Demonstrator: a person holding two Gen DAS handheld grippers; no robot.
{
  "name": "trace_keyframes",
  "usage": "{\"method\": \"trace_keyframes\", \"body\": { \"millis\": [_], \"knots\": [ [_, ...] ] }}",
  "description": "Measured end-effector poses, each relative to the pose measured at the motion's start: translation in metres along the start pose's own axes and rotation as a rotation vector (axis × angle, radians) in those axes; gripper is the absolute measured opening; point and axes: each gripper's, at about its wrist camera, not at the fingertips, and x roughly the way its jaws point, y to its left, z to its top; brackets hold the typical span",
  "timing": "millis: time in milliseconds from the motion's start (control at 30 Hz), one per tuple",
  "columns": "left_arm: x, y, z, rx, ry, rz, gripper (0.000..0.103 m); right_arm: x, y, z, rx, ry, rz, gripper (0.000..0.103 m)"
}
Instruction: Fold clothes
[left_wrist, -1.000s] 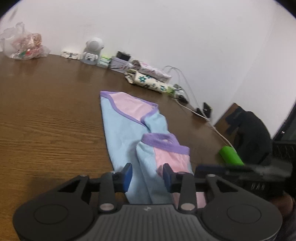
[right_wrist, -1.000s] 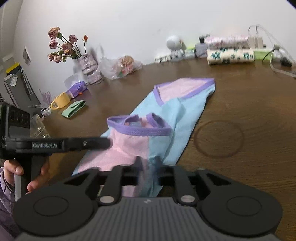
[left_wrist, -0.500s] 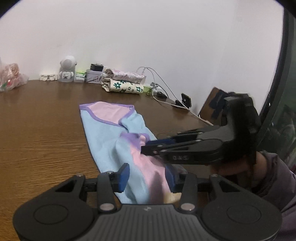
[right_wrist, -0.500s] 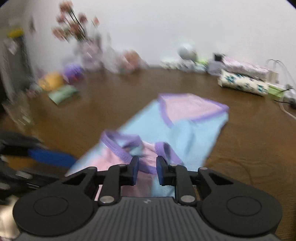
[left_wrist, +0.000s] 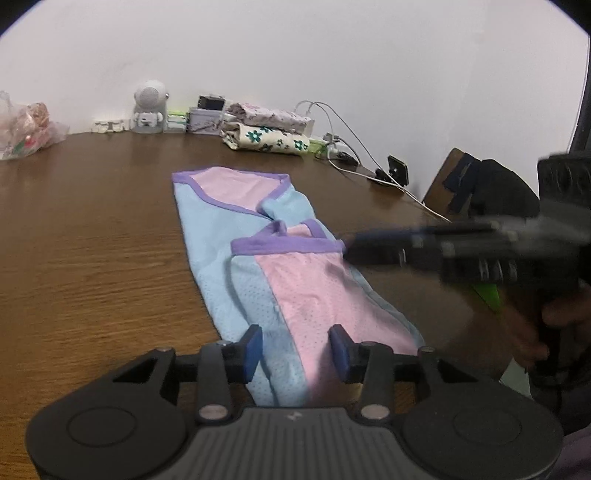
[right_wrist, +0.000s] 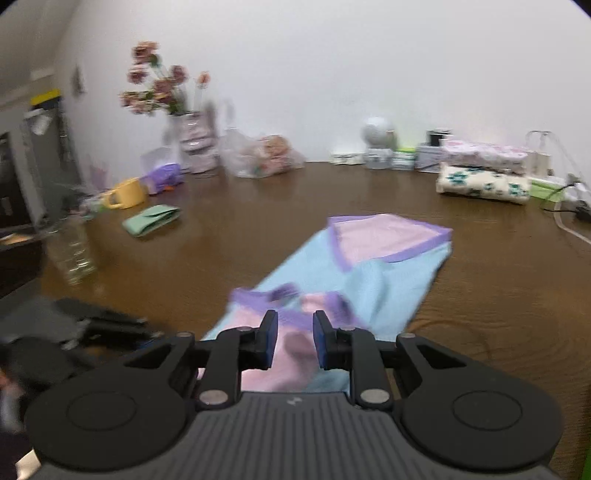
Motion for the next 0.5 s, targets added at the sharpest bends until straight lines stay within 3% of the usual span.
{"method": "trace_keyframes", "body": {
  "millis": [133,233,367,500],
  "knots": [
    [-0.011,0.004,0.012,-0.027,-0.045,0.065,0.037,0.024,0.010,-0.016,-0.034,0.092,-0.026,0.021],
    [-0.016,-0.001,0.023,-0.044,-0.094,0.071,0.037,0.026,0.011,-0.020,-0.043,0.085,-0.031,0.022],
    [0.012,-0.007,0.025,-0.034,-0.010,0.132,0.034,0.014,0.011,-0.019,-0.036,0.064,-0.036,0.023],
    [0.021,-0.001,0.019,-0.059,0.002,0.110,0.035,0.007,0.011,-0.026,-0.041,0.081,-0.036,0.031]
  ]
}}
